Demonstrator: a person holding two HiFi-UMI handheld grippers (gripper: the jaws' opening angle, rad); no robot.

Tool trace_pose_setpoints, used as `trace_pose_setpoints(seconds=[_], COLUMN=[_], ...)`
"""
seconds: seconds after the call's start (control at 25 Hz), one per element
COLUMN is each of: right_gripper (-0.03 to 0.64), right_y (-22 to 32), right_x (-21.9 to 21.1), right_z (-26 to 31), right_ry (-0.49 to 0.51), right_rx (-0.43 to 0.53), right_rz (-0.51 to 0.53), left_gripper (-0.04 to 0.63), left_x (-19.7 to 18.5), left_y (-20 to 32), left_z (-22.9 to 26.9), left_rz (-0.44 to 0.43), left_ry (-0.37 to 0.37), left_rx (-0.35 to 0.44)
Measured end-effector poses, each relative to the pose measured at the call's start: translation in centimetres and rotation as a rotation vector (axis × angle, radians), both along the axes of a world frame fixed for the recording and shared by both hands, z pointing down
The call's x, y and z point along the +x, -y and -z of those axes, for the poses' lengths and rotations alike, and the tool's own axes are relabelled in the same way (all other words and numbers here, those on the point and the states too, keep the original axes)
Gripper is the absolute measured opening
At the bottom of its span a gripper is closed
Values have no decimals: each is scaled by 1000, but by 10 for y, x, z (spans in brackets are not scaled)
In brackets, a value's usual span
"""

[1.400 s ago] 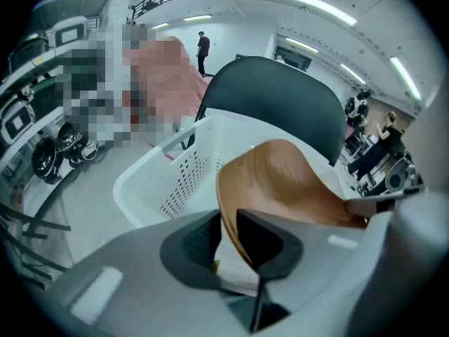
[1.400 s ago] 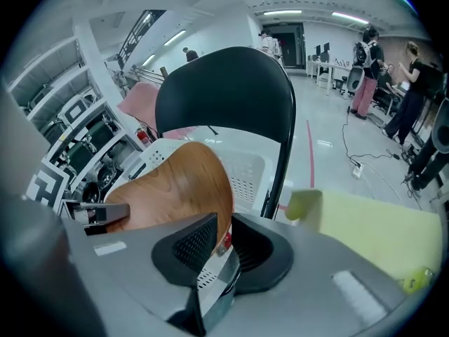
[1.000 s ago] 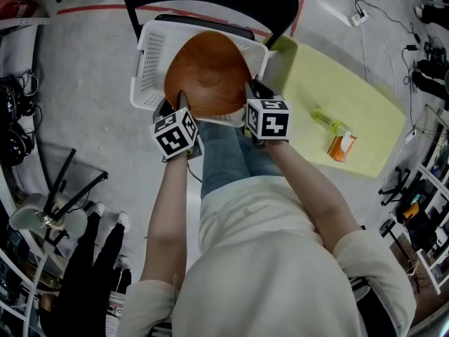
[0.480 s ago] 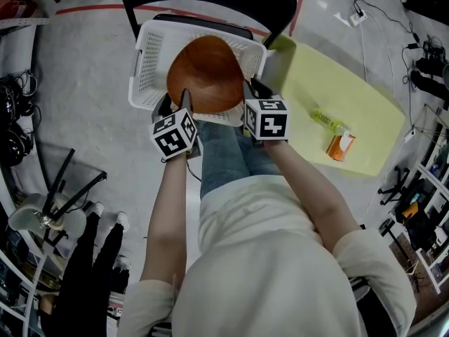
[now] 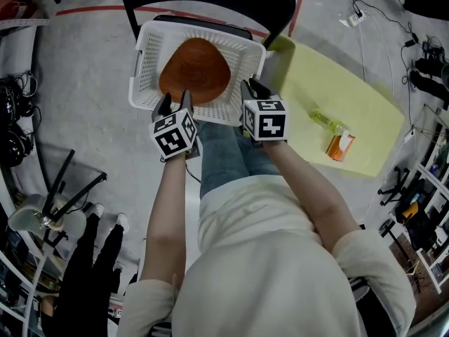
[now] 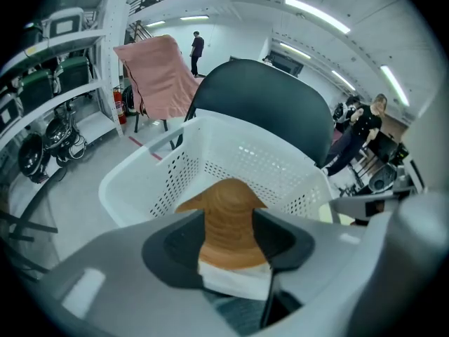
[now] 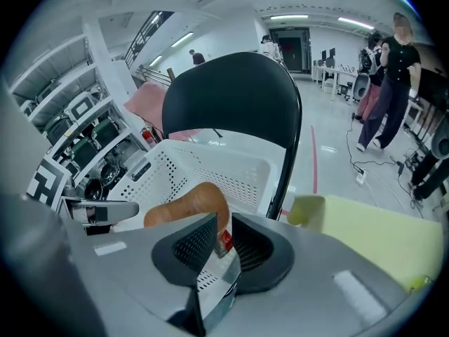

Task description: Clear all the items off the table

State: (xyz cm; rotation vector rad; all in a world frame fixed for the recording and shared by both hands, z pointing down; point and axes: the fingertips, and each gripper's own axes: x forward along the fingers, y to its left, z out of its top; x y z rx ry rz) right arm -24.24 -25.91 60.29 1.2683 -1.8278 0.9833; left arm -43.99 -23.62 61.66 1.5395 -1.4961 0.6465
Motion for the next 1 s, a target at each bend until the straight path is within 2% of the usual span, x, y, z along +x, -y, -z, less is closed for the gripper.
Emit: trace_pose_setpoints(seconds=[0.28, 0.64, 0.8, 1.0], right_gripper=[57, 23, 11, 0], right_y=[-1, -3, -6, -13], right_x=[-4, -10, -8, -5], right_z=[5, 17, 23, 30], right_ry=[5, 4, 2, -2], right_rx=[6, 21, 26, 32], right_rz=[13, 50, 74, 97], left_gripper=[198, 47, 14, 11], left_x=[-2, -3, 1, 8], left_y=[-3, -9, -11, -17], left_z=[3, 20, 29, 38], left_rz=[11, 10, 6, 0], left_ry=[-1, 15, 18, 7], left_rx=[-7, 12, 25, 34])
